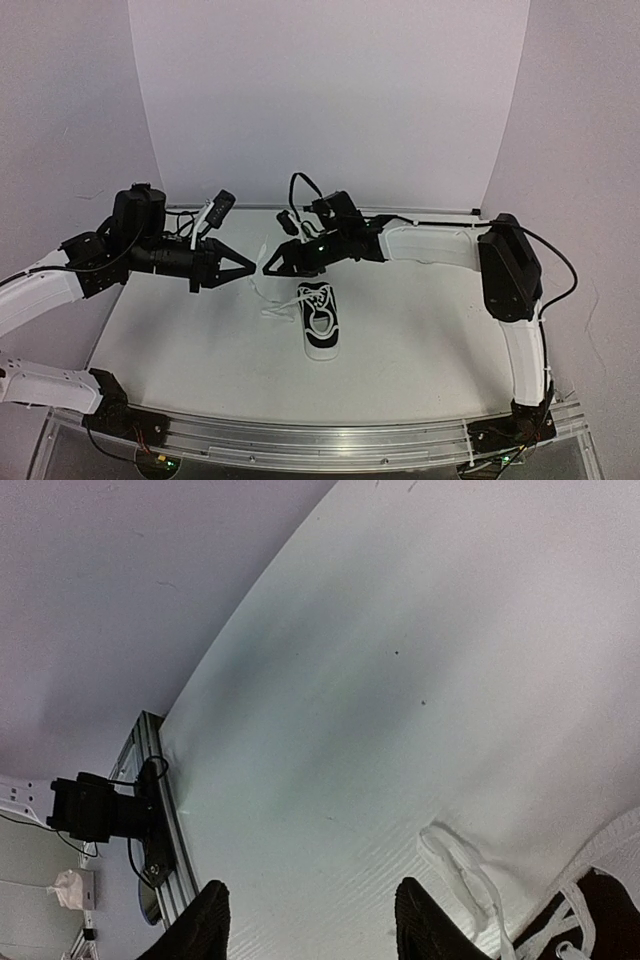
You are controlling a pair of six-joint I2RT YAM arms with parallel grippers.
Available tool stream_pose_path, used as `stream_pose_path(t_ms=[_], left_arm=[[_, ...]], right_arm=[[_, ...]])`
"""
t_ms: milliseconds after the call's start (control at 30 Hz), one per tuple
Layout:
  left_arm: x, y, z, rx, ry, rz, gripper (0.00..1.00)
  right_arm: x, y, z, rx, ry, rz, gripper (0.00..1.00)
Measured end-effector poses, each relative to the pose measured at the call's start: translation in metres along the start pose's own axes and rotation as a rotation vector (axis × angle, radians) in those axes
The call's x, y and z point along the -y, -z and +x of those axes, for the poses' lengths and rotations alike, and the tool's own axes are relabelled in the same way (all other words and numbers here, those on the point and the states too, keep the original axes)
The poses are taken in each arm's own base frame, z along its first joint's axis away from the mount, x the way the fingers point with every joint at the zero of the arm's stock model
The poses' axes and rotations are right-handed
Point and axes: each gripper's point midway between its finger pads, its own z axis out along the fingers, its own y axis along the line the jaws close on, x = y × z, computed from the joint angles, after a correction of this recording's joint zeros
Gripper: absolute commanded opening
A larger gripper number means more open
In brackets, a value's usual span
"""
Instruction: Tie the shoes
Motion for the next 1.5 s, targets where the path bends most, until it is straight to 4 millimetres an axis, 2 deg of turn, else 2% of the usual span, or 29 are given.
stream_pose_path(t_ms=[100,200,367,433,533,667,800,967,1200,1267,1367,1500], left_arm=[[-0.006,-0.006,0.004,-0.017,0.011,-0.005,0.00],[-0.016,-0.015,0.011,-0.045,0.031,-0.030,0.00],[-0.053,-0.036,0.017,-0.098,0.074,-0.152,0.00],[-0.073,-0.045,0.012,-0.107,0.090,-0.197,0.00],[-0.110,-0.050,0.007,-0.107,0.141,-0.272,0.00],[-0.159,-0.037,0.009,-0.086,0.249,-0.377,0.00],[-0.185,-0.031,0.010,-0.076,0.304,-0.436,0.00],[-0.202,-0.034,0.015,-0.086,0.348,-0.460,0.00],[-0.207,-0.036,0.021,-0.101,0.360,-0.464,0.00],[-0.207,-0.037,0.022,-0.103,0.362,-0.463,0.00],[-0.208,-0.039,0.024,-0.110,0.365,-0.457,0.00],[-0.211,-0.046,0.027,-0.126,0.373,-0.437,0.00]], right_arm=[[0.012,0.008,0.005,-0.024,0.008,0.041,0.52],[0.027,0.034,0.006,-0.028,0.003,0.089,0.47],[0.047,0.084,-0.014,0.033,0.052,0.167,0.38],[0.053,0.094,-0.018,0.045,0.083,0.189,0.37],[0.055,0.092,-0.010,0.015,0.128,0.196,0.36],[0.057,0.080,0.010,-0.055,0.172,0.197,0.34],[0.064,0.064,0.033,-0.132,0.199,0.201,0.33],[0.076,0.047,0.052,-0.203,0.220,0.229,0.30],[0.086,0.034,0.062,-0.253,0.245,0.271,0.24],[0.087,0.033,0.063,-0.258,0.256,0.279,0.18],[0.086,0.032,0.064,-0.267,0.270,0.287,0.03],[0.086,0.032,0.067,-0.276,0.280,0.298,0.00]])
